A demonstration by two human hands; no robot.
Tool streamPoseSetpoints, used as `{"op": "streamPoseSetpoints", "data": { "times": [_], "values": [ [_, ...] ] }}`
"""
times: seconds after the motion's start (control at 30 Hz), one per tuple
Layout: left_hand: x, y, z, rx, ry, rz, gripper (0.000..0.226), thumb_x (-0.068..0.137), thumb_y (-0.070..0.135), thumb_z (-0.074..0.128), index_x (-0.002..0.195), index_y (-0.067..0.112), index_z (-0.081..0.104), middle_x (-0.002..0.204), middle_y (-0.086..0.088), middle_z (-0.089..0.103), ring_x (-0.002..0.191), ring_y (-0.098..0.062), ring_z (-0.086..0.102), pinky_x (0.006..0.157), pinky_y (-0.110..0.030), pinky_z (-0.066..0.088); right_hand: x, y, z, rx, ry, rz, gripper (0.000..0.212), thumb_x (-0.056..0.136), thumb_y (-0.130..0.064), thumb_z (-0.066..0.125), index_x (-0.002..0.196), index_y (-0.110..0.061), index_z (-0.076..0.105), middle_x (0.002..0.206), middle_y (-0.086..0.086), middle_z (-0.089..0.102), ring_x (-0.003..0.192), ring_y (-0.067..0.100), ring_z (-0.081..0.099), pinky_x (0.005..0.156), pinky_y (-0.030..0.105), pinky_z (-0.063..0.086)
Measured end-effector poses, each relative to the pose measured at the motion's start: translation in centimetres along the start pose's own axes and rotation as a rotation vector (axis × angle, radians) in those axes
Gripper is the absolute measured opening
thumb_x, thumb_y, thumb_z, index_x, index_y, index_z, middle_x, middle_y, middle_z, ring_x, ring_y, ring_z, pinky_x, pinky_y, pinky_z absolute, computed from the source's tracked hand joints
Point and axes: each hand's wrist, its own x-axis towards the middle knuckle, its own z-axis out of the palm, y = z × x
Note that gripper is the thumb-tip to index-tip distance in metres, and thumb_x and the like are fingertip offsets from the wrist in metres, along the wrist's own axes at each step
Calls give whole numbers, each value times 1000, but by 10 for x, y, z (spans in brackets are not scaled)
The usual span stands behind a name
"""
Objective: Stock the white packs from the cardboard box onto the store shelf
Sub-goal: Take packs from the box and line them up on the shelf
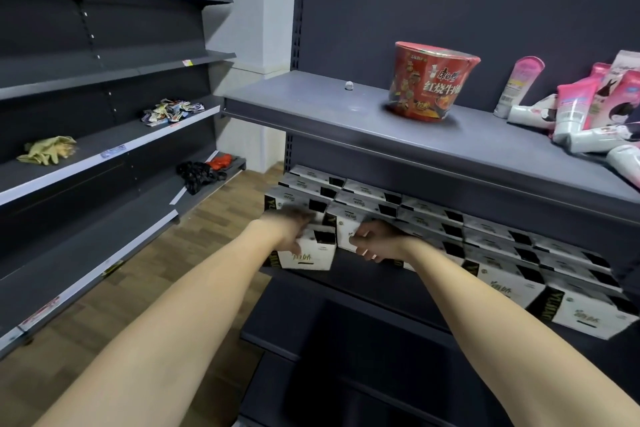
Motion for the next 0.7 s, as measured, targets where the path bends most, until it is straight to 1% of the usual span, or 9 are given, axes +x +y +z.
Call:
{"op": "streamPoseSetpoints", "data": {
  "times": [0.1,0.17,0.23,0.3,0.33,0.43,0.5,0.57,0.7],
  "values": [
    [5,-4,4,61,-9,21,86,89,33,70,157,28,16,147,-5,46,125,-28,52,92,-38,52,4,-11,7,8,-12,-32,17,101,-32,56,102,-15,59,99,6,70,80,16,64,70,29,53],
    [9,-1,7,81,-9,8,87,90,20,67,157,31,12,159,-7,27,139,-32,37,101,-44,47,6,-16,12,4,-31,-44,21,101,-32,56,107,-12,60,101,7,71,82,17,65,77,34,56],
    [13,6,8,97,-8,-8,88,89,1,58,157,31,11,165,-7,9,148,-33,21,109,-49,41,9,-18,16,-16,-47,-52,21,100,-33,57,107,-13,59,102,7,72,84,17,66,81,37,57],
    [15,10,7,107,16,-22,90,86,-13,50,157,31,16,165,-8,6,149,-33,19,114,-48,35,13,-19,17,-31,-52,-63,20,99,-35,58,105,-16,59,101,6,72,83,17,67,80,36,57],
    [15,9,6,113,36,-28,91,84,-17,48,156,32,19,165,-7,6,150,-32,18,115,-48,33,15,-19,18,-32,-51,-65,19,99,-36,58,104,-18,58,99,5,72,83,16,68,78,35,57],
    [14,-3,10,143,106,-48,91,85,-15,51,156,33,20,166,-2,-1,151,-30,14,114,-44,33,18,-20,18,-27,-42,-59,14,99,-34,59,100,-20,58,91,1,70,79,14,67,72,31,56],
    [13,-10,14,173,138,-74,90,86,-12,54,157,28,18,166,-4,-5,150,-29,13,114,-44,35,19,-21,19,-28,-39,-58,13,99,-34,59,98,-21,58,89,0,70,78,13,67,69,29,55],
    [14,-12,16,179,168,-84,88,86,-11,54,158,24,17,166,-7,-4,149,-31,16,111,-44,37,19,-22,20,-32,-47,-63,13,99,-33,60,99,-20,58,90,0,70,79,14,67,67,26,55],
    [23,-10,22,125,176,-74,92,85,-8,60,157,29,16,165,-8,2,150,-33,10,114,-54,31,20,-24,24,-19,-58,-63,19,98,-34,60,107,-18,59,94,1,70,82,15,67,69,27,55]
  ]
}}
